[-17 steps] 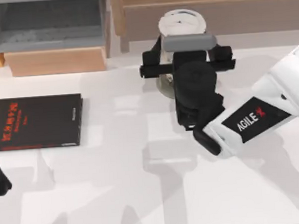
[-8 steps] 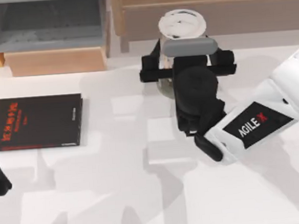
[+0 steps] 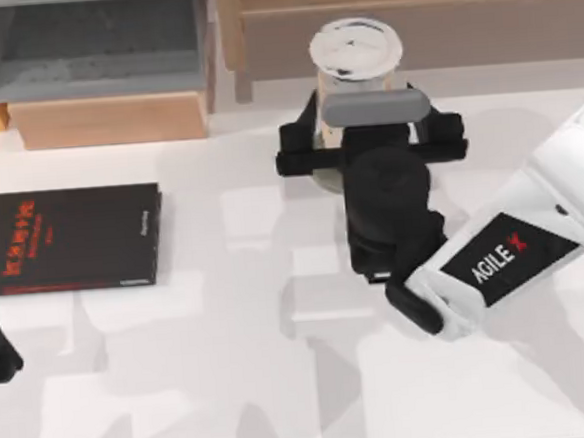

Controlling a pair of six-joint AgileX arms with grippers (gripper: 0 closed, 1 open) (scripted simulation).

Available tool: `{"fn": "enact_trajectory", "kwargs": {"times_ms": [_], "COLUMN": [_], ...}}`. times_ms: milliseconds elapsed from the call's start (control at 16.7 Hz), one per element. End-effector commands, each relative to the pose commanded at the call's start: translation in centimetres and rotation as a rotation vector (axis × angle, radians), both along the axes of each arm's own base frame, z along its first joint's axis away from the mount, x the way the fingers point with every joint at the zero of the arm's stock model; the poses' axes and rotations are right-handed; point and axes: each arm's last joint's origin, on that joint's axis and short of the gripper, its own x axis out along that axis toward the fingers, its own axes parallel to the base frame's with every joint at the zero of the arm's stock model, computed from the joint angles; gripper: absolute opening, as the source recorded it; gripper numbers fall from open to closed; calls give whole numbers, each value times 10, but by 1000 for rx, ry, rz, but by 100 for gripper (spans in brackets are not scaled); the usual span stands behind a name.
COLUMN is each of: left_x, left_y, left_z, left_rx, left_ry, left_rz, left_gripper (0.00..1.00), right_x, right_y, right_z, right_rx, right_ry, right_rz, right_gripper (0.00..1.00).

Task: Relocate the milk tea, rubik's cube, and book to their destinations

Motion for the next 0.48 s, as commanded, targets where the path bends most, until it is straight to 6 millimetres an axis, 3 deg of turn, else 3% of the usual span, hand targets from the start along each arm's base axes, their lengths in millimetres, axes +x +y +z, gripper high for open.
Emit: {"fn": "enact_trajectory", "kwargs": {"times_ms": [480], "left_x": [0], "left_y": [0], "left_z": [0], "left_rx": [0], "left_ry": [0], "left_rz": [0], "left_gripper": [100], "right_x": [-19], "right_y": [0], "right_z": [49], "right_rx": [3], "right_ry": [-3], "right_rz": [-1], "right_gripper": [100]}}
